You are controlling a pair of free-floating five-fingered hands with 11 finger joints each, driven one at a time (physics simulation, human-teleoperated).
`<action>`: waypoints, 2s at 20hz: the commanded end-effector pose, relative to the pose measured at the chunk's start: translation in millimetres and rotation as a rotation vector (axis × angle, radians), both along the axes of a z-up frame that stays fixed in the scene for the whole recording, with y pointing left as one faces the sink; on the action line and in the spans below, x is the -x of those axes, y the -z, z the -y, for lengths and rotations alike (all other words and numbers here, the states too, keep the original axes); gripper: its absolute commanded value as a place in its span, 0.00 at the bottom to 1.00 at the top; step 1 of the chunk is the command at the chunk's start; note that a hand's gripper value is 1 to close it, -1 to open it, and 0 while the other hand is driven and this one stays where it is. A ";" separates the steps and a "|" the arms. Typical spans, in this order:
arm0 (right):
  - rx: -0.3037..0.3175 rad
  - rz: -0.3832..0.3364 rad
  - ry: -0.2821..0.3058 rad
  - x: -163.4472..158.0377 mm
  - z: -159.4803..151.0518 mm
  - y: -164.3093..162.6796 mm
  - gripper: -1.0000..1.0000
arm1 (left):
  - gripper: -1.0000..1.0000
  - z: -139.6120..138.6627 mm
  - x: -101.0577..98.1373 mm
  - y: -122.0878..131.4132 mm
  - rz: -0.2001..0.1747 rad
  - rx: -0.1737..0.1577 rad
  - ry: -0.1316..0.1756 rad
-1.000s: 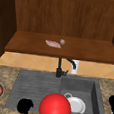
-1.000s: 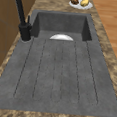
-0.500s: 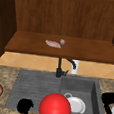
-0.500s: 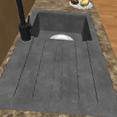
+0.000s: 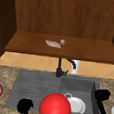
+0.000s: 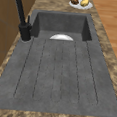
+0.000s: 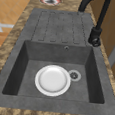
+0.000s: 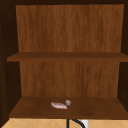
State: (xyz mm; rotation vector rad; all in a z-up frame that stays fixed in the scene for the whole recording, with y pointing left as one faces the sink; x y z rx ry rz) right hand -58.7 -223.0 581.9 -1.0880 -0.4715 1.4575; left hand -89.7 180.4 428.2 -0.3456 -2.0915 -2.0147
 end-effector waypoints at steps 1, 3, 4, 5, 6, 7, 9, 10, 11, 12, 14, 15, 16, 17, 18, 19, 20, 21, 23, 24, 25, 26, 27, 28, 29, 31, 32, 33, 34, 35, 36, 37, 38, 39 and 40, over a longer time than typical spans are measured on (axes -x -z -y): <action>-0.057 -0.039 -0.030 -0.9 -14.1 -7.5 0.00 | 0.50 0.0 0.0 0.0 0.000 0.000 0.000; -0.071 -0.048 -0.042 -1.3 -21.3 -11.4 0.00 | 0.50 0.0 0.0 0.0 0.000 0.000 0.000; -0.079 -0.052 -0.050 -1.6 -24.7 -13.4 0.00 | 0.50 0.0 0.0 0.0 0.000 0.000 0.000; -0.087 -0.056 -0.059 -1.9 -27.8 -15.1 0.00 | 0.50 0.0 0.0 0.0 0.000 0.000 0.000; -0.096 -0.060 -0.067 -2.2 -31.1 -16.9 0.00 | 0.50 0.0 0.0 0.0 0.000 0.000 0.000; -0.104 -0.064 -0.074 -2.5 -34.4 -18.6 0.00 | 0.50 0.0 0.0 0.0 0.000 0.000 0.000; -0.122 -0.071 -0.093 -2.9 -40.1 -21.9 0.00 | 0.50 0.0 0.0 0.0 0.000 0.000 0.000; -0.132 -0.073 -0.101 -2.2 -42.7 -23.2 0.00 | 0.50 0.0 0.0 0.0 0.000 0.000 0.000; -0.141 -0.075 -0.110 -2.1 -45.6 -24.9 0.00 | 0.50 0.0 0.0 0.0 0.000 0.000 0.000; -0.150 -0.076 -0.119 -2.2 -48.6 -26.6 0.00 | 0.50 0.0 0.0 0.0 0.000 0.000 0.000; -0.168 -0.080 -0.136 -2.2 -54.5 -29.8 0.00 | 0.50 0.0 0.0 0.0 0.000 0.000 0.000; -0.176 -0.083 -0.144 -2.2 -57.5 -31.6 0.00 | 0.50 0.0 0.0 0.0 0.000 0.000 0.000; -0.185 -0.086 -0.152 -2.2 -60.1 -33.4 0.00 | 0.50 0.0 0.0 0.0 0.000 0.000 0.000; -0.194 -0.089 -0.160 -2.2 -62.7 -35.2 0.00 | 0.50 0.0 0.0 0.0 0.000 0.000 0.000; -0.203 -0.091 -0.167 -2.2 -64.9 -37.2 0.00 | 0.50 0.0 0.0 0.0 0.000 0.000 0.000; -0.212 -0.094 -0.174 -2.2 -67.6 -39.0 0.00 | 0.50 0.0 0.0 0.0 0.000 0.000 0.000; -0.222 -0.094 -0.182 0.2 -68.6 -42.0 0.00 | 0.50 0.0 0.0 0.0 0.000 0.000 0.000; -0.231 -0.093 -0.192 1.5 -70.2 -44.9 0.00 | 0.50 0.0 0.0 0.0 0.000 0.000 0.000; -0.253 -0.086 -0.209 4.8 -73.3 -52.7 0.00 | 0.50 0.0 0.0 0.0 0.000 0.000 0.000; -0.265 -0.077 -0.216 7.0 -74.6 -57.3 0.00 | 0.50 0.0 0.0 0.0 0.000 0.000 0.000; -0.277 -0.075 -0.224 8.5 -76.2 -61.1 0.00 | 0.50 0.0 0.0 0.0 0.000 0.000 0.000; -0.287 -0.074 -0.229 11.2 -77.7 -65.4 0.00 | 0.50 0.0 0.0 0.0 0.000 0.000 0.000; -0.297 -0.075 -0.233 13.5 -79.1 -70.2 0.00 | 0.50 0.0 0.0 0.0 0.000 0.000 0.000; -0.306 -0.075 -0.239 15.8 -80.4 -74.8 0.00 | 0.50 0.0 0.0 0.0 0.000 0.000 0.000; -0.315 -0.076 -0.243 18.6 -81.4 -79.8 0.00 | 0.50 0.0 0.0 0.0 0.000 0.000 0.000; -0.334 -0.068 -0.247 23.5 -81.2 -91.1 0.00 | 0.50 0.0 0.0 0.0 0.000 0.000 0.000; -0.344 -0.061 -0.246 25.0 -80.8 -96.6 0.00 | 0.50 0.0 0.0 0.0 0.000 0.000 0.000; -0.354 -0.055 -0.248 27.9 -81.4 -102.4 0.00 | 0.50 0.0 0.0 0.0 0.000 0.000 0.000; -0.359 -0.051 -0.250 31.9 -81.9 -109.3 0.00 | 0.50 0.0 0.0 0.0 0.000 0.000 0.000; -0.369 -0.049 -0.252 34.7 -82.3 -115.1 0.00 | 0.50 0.0 0.0 0.0 0.000 0.000 0.000; -0.380 -0.048 -0.252 37.4 -82.6 -120.5 0.00 | 0.50 0.0 0.0 0.0 0.000 0.000 0.000; -0.391 -0.048 -0.253 39.3 -82.8 -125.9 0.00 | 0.50 0.0 0.0 0.0 0.000 0.000 0.000; -0.401 -0.048 -0.253 40.6 -82.9 -130.8 0.00 | 0.50 0.0 0.0 0.0 0.000 0.000 0.000; -0.411 -0.048 -0.254 42.0 -83.1 -135.7 0.00 | 0.50 0.0 0.0 0.0 0.000 0.000 0.000; -0.421 -0.048 -0.254 43.4 -83.4 -140.4 0.00 | 0.50 0.0 0.0 0.0 0.000 0.000 0.000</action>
